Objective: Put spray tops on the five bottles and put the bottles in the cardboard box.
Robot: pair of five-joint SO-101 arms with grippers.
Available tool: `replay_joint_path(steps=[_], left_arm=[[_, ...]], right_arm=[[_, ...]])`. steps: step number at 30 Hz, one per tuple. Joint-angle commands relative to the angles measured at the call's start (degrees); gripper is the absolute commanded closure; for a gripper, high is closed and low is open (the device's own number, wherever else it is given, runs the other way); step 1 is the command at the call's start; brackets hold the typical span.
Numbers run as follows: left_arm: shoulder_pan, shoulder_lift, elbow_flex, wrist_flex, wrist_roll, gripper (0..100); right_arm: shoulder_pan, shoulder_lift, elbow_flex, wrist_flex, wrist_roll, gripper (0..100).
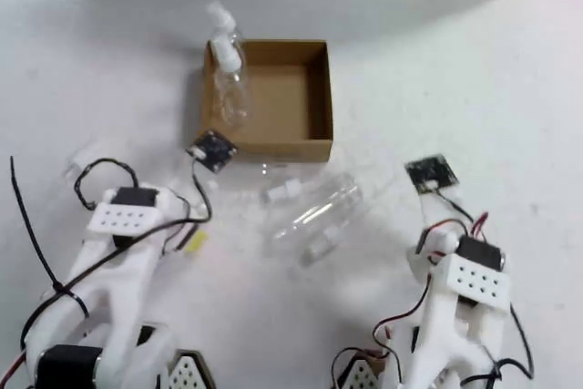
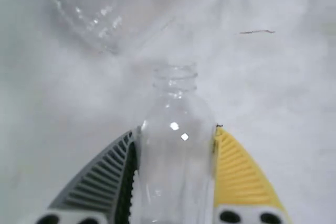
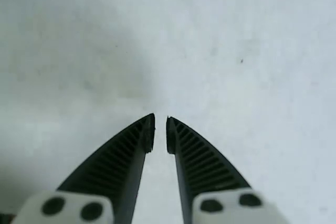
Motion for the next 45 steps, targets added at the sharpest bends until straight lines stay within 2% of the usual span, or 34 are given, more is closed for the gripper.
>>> replay_joint_path(steps=[1, 5, 9, 12, 16, 24, 28, 36, 45], left_arm=[[-4.88, -0.04, -3.87, -1.67, 4.22, 95], [-8.75, 0.04, -4.22, -3.69, 6.24, 95], [-9.10, 0.04, -4.22, -3.87, 6.77, 95], [-9.10, 0.04, -4.13, -3.96, 6.77, 95], [-9.19, 0.04, -4.04, -4.04, 6.68, 95], [-8.92, 0.04, -4.04, -4.66, 6.42, 95], [-8.92, 0.04, -3.87, -5.27, 6.42, 95], [-8.84, 0.04, -3.96, -5.36, 6.42, 95], [-8.84, 0.04, -4.04, -5.36, 6.42, 95]], right_arm=[[-7.60, -2.07, -10.20, 7.08, 10.99, 97.7], [-16.66, -1.89, -10.64, 9.01, 17.41, 96.9], [-24.57, -1.89, -10.11, 11.38, 21.98, 88.2], [-28.79, -1.98, -8.70, 10.59, 31.65, 84.1], [-33.54, -1.98, -5.19, 10.24, 44.40, 83.9], [-41.01, -1.98, -4.57, 7.69, 44.84, 84.0], [-41.36, -1.89, -4.48, 3.65, 44.92, 84.0], [-43.12, -1.10, -3.60, 2.68, 45.27, 84.0], [-43.03, 13.14, -3.60, -10.33, 44.84, 84.0]])
